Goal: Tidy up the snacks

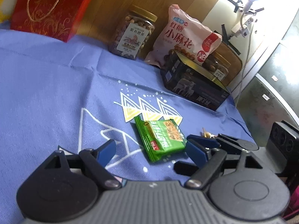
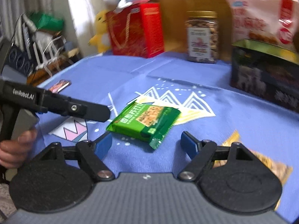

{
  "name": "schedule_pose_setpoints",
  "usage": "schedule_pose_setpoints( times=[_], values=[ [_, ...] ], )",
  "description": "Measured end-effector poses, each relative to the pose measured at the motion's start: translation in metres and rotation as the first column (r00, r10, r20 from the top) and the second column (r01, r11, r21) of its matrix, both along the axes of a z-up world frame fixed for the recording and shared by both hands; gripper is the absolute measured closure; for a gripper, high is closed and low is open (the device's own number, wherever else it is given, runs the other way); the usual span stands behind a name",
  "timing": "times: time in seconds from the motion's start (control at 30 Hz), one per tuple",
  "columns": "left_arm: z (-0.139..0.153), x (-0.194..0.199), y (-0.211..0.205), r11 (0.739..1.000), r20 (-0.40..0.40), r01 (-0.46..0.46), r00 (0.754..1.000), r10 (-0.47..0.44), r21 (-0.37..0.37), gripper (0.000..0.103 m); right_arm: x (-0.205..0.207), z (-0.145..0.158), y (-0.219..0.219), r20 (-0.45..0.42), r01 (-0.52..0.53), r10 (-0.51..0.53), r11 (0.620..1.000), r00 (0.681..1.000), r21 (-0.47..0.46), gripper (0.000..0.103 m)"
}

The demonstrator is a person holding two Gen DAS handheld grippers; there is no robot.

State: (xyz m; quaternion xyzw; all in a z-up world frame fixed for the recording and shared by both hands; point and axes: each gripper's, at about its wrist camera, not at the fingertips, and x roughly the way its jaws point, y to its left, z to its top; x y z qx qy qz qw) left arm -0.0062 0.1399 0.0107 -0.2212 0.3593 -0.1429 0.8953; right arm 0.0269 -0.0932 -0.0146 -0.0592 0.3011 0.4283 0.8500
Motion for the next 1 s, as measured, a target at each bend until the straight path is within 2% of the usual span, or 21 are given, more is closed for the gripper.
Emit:
schedule_pose_setpoints(
  times=[0.03,0.07,0.1,0.13,0.17,0.23,0.33,0.47,0.6,0.7,0.77,0.87,1.0],
  values=[
    [0.001,0.003,-0.003,1.0,-0.012,-0.006,1.0,0.006,0.001,0.023,0.003,0.0,0.003,-0.001,-0.02,0.02,1.0,1.0,-0.008,0.02],
    [0.002,0.008,-0.007,1.0,-0.022,-0.003,1.0,0.003,0.004,0.029,0.005,-0.001,0.007,0.0,-0.038,0.038,0.999,0.999,-0.019,0.02],
    [0.002,0.012,-0.011,1.0,-0.03,0.016,0.999,-0.016,0.004,0.04,0.005,-0.001,0.011,0.008,-0.053,0.053,0.998,0.999,-0.034,0.022],
    [0.002,0.017,-0.018,0.999,-0.036,0.036,0.999,-0.036,0.009,0.04,0.005,-0.001,0.015,0.019,-0.067,0.068,0.996,0.998,-0.051,0.031],
    [0.003,0.019,-0.025,0.999,-0.032,0.031,0.999,-0.03,0.04,0.041,0.004,-0.001,0.018,0.042,-0.07,0.073,0.995,0.996,-0.071,0.046],
    [0.007,0.023,-0.04,0.994,-0.036,0.029,0.999,-0.026,0.108,0.041,0.002,-0.001,0.019,0.075,-0.056,0.064,0.994,0.995,-0.096,0.05],
    [0.018,0.033,-0.057,0.99,-0.022,0.076,0.997,-0.074,0.123,0.043,0.005,0.003,0.004,0.072,-0.016,0.022,0.997,0.997,-0.07,0.051],
    [0.044,0.061,-0.085,0.979,0.035,0.152,0.987,-0.158,0.133,0.044,0.016,0.024,-0.031,0.127,0.077,-0.076,0.997,0.989,-0.002,0.051],
    [0.075,0.103,-0.125,0.957,0.143,0.214,0.959,-0.244,0.196,0.044,0.041,0.053,-0.063,0.224,0.183,-0.188,0.982,0.956,0.042,0.051],
    [0.087,0.138,-0.148,0.948,0.194,0.235,0.941,-0.277,0.212,0.044,0.072,0.067,-0.082,0.27,0.256,-0.265,0.964,0.926,0.069,0.051],
    [0.09,0.165,-0.16,0.943,0.204,0.247,0.934,-0.293,0.221,0.044,0.094,0.07,-0.093,0.279,0.3,-0.311,0.95,0.908,0.081,0.051],
    [0.084,0.2,-0.176,0.94,0.191,0.249,0.936,-0.295,0.234,0.044,0.124,0.069,-0.104,0.25,0.36,-0.374,0.927,0.893,0.1,0.05],
    [0.068,0.227,-0.183,0.939,0.157,0.204,0.954,-0.254,0.277,0.044,0.152,0.055,-0.106,0.223,0.423,-0.435,0.901,0.872,0.1,0.047]
  ],
)
